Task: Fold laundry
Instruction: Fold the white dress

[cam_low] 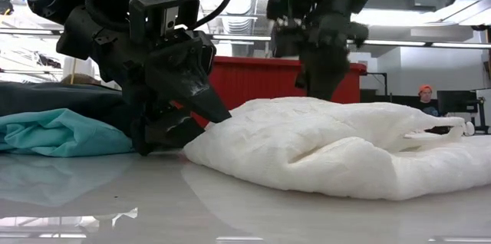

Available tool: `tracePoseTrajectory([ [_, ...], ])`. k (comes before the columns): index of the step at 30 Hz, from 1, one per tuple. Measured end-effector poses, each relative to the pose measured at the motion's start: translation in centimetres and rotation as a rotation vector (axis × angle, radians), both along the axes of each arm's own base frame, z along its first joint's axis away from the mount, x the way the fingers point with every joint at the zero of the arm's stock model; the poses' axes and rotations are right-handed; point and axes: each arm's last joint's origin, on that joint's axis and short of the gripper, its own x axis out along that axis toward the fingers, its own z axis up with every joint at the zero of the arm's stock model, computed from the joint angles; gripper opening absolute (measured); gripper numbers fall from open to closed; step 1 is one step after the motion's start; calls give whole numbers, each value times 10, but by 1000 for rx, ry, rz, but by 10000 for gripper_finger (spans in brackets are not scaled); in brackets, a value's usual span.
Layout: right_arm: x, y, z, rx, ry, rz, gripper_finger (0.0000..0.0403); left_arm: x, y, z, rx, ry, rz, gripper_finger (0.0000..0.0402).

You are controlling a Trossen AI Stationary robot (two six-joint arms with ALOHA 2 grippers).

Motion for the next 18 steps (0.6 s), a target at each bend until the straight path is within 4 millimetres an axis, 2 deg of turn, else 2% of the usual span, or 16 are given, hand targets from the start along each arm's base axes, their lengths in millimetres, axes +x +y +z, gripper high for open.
tracePoseTrajectory([
  [5, -16, -3, 36, 34, -94, 0, 134, 1, 2, 0, -3, -1, 3, 212],
  [9, -17, 17, 56, 54, -214, 51, 134, 2, 5, 0, -24, 0, -10, 212],
  [14, 4, 48, 46, -66, -328, 75, 129, 6, 8, 6, -85, -47, -56, 212],
  [18, 17, 51, 30, -105, -328, 34, 125, 6, 11, 12, -126, -69, -104, 212],
])
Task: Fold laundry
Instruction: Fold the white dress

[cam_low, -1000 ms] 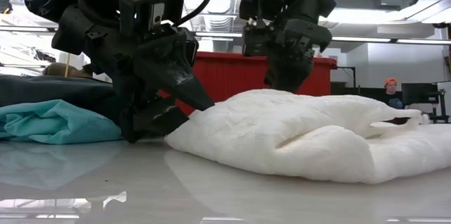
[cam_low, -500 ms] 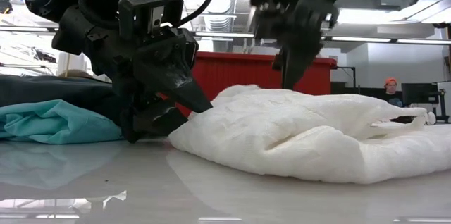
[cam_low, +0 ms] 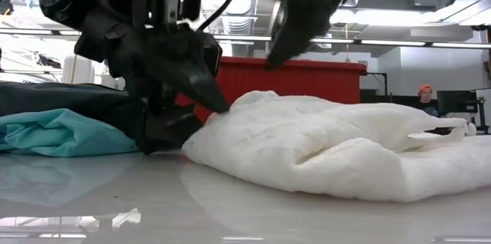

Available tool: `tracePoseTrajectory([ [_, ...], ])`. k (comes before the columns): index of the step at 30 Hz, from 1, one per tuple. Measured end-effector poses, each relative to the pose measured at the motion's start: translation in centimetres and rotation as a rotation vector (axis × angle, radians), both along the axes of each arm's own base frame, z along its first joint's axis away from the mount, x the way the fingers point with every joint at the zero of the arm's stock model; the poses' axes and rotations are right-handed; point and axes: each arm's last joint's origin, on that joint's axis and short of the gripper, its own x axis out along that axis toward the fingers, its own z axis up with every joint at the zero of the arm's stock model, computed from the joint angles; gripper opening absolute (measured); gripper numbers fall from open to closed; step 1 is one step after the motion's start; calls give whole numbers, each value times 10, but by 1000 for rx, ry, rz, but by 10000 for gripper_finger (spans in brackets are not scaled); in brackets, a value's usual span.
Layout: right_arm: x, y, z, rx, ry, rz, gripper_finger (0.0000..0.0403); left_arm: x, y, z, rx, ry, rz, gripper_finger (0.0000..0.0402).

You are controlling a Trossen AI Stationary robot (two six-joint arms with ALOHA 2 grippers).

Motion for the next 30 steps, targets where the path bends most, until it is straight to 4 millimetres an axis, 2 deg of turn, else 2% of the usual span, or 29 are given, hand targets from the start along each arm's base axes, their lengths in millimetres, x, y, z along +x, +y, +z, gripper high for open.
tracePoseTrajectory([
  [4, 0, -1, -33, 8, 174, -51, 125, -1, 3, 12, -15, -27, -45, 212],
  [7, -2, 2, -50, 7, 273, -63, 125, -4, 5, 21, -2, -39, -53, 212],
  [10, -1, 4, -55, 11, 298, -71, 125, -7, 11, 35, 3, -53, -46, 212],
  [14, 3, -2, -54, 36, 264, -117, 125, -18, 17, 61, -11, -60, -7, 212],
  [17, 3, -10, -45, 47, 219, -143, 125, -33, 15, 75, 69, -27, 65, 212],
  [21, -3, -21, -13, 70, 114, -178, 125, -53, 4, 88, 201, -9, 221, 212],
  [23, -8, -25, 1, 90, 72, -205, 125, -59, -4, 88, 150, 13, 333, 212],
  [27, -23, -30, 34, 125, -23, -239, 125, -60, -19, 85, -76, 28, 527, 212],
  [30, -33, -30, 53, 140, -79, -252, 125, -55, -27, 73, -146, 45, 583, 212],
])
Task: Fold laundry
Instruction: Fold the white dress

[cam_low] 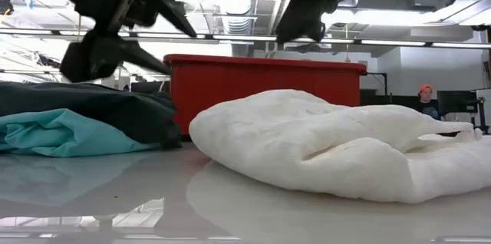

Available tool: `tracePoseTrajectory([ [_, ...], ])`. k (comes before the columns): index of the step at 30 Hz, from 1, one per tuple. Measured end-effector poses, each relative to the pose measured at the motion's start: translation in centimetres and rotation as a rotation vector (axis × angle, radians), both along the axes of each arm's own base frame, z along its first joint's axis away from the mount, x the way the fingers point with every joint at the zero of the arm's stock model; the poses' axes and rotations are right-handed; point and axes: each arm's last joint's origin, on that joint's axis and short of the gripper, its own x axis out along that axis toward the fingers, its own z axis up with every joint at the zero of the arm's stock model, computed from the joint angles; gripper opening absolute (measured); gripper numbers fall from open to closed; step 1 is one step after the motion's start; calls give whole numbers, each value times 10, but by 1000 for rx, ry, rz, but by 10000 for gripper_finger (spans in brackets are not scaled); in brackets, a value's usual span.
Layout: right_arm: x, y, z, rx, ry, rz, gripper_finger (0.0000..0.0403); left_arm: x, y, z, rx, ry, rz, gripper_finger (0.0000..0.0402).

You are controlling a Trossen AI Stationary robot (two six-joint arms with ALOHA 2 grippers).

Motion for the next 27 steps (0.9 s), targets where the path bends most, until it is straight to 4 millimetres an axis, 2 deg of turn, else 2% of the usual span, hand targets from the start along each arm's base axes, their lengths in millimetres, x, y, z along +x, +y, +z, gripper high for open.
tracePoseTrajectory([
  [5, -22, 1, 25, -20, -54, 7, 135, 18, -15, -21, -104, -99, 57, 219],
  [9, -45, 1, 43, -59, -69, 49, 150, 29, -31, -40, -229, -186, 74, 244],
  [13, -69, 0, 60, -80, -89, 81, 161, 35, -50, -57, -327, -163, 64, 274],
  [15, -80, 0, 66, -78, -100, 84, 164, 36, -57, -59, -371, -154, 68, 288],
  [20, -95, 3, 73, -79, -98, 100, 164, 41, -72, -50, -400, -139, 112, 310],
  [25, -101, 13, 75, -65, -101, 135, 164, 48, -69, -48, -320, 19, 219, 314],
  [27, -101, 18, 75, -58, -103, 149, 164, 51, -65, -47, -313, 26, 263, 314],
])
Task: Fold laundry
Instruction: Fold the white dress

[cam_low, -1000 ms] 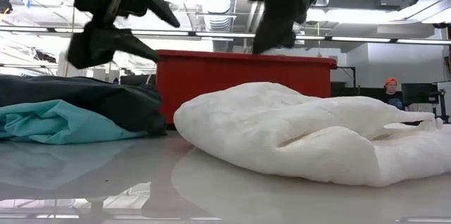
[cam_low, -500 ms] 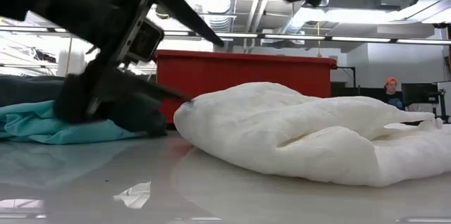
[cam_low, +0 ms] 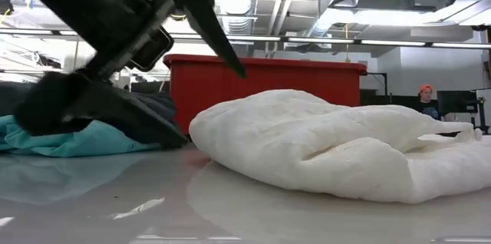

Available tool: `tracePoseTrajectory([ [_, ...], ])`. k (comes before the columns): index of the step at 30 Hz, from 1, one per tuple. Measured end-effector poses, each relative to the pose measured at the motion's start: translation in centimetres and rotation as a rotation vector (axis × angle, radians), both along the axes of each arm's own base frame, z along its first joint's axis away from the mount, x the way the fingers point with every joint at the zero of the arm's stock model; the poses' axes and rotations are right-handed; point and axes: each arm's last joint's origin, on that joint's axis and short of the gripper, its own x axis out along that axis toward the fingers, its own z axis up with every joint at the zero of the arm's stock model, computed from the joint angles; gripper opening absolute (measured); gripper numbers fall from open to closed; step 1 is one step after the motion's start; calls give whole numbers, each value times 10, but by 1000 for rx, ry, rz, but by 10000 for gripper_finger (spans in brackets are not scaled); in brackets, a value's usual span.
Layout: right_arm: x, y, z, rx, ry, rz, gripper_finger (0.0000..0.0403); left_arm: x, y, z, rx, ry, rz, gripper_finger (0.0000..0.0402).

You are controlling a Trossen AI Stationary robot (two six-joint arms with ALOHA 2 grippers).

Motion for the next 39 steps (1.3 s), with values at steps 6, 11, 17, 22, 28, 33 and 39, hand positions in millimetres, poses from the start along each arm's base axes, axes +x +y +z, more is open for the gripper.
tracePoseTrajectory([
  [6, -2, 14, 0, 18, 5, 24, 164, 11, 13, 5, -17, -51, 35, 314],
  [11, -4, 21, 0, 29, 8, 36, 164, 11, 14, 4, -43, -18, 2, 314],
  [17, -5, 26, 0, 17, 5, 48, 163, -3, -7, 2, -124, -27, 59, 314],
  [22, -5, 26, 0, 18, 6, 46, 163, -7, -4, -3, -121, 1, 154, 314],
  [28, -5, 27, 0, 23, 7, 44, 163, 3, 12, -2, -86, -1, 150, 314],
  [33, -5, 27, 0, 35, 10, 36, 163, 10, 19, -8, -96, 17, 142, 314],
  [39, -5, 29, 0, 38, 7, 43, 163, 37, 11, -24, -153, -30, 113, 314],
])
